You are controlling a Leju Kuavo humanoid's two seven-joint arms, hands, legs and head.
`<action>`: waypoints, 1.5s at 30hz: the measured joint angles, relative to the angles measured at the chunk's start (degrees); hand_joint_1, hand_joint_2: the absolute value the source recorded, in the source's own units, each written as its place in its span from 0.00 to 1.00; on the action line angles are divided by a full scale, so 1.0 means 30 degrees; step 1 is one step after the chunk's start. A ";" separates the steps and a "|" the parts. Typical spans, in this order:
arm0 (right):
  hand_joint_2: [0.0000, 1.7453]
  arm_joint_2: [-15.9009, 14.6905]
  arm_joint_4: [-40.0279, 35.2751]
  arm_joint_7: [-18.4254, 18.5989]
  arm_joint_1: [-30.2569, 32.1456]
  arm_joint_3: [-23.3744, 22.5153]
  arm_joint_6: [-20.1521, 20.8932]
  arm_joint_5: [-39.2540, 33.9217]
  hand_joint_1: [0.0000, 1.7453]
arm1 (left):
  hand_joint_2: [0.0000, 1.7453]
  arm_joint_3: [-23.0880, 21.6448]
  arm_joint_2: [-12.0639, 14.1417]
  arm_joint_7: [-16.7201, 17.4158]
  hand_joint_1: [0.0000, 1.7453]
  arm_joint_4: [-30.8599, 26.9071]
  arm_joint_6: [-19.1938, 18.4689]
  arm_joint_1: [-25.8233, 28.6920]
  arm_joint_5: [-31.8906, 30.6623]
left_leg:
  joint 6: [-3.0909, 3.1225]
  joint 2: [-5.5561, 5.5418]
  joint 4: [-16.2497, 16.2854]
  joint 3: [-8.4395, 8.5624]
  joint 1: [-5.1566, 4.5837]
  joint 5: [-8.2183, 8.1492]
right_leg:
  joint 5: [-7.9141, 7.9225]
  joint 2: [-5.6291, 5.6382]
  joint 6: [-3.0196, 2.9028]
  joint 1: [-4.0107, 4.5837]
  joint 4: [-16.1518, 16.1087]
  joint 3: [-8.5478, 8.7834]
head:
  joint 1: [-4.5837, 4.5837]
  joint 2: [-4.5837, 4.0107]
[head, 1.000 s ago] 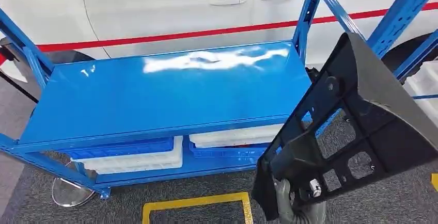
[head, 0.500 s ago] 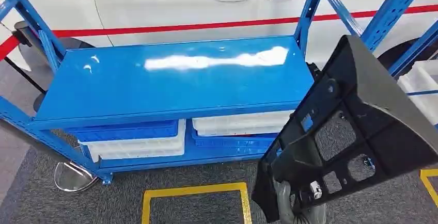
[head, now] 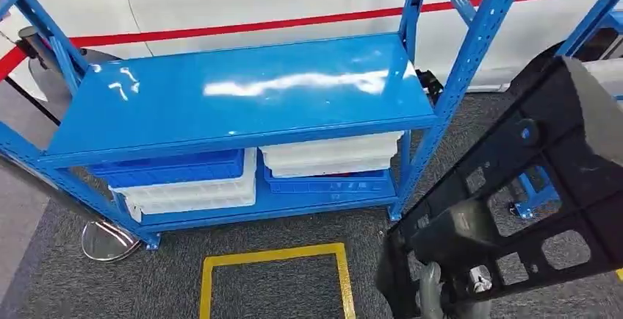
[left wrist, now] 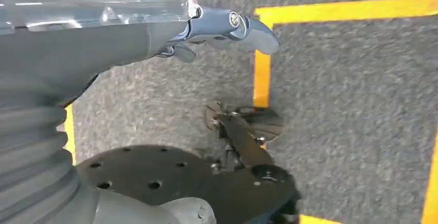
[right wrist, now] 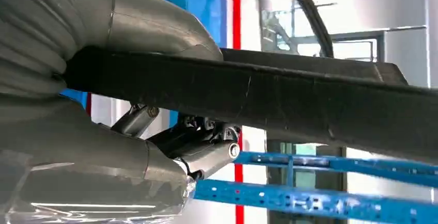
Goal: Take the parts from the cabinet and place them on the table.
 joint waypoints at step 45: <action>1.00 0.1974 -0.0313 -0.0109 0.0123 -0.2447 0.2839 0.0401 1.00 | 1.00 0.0466 0.0175 -0.0765 0.00 -0.0131 -0.0284 -0.0117 -0.0226 | 0.1163 -0.0373 -0.4760 0.3553 -0.0046 0.2274 | -0.0872 0.0361 0.1001 0.0074 0.2399 -0.2011 | 0.0168 0.0000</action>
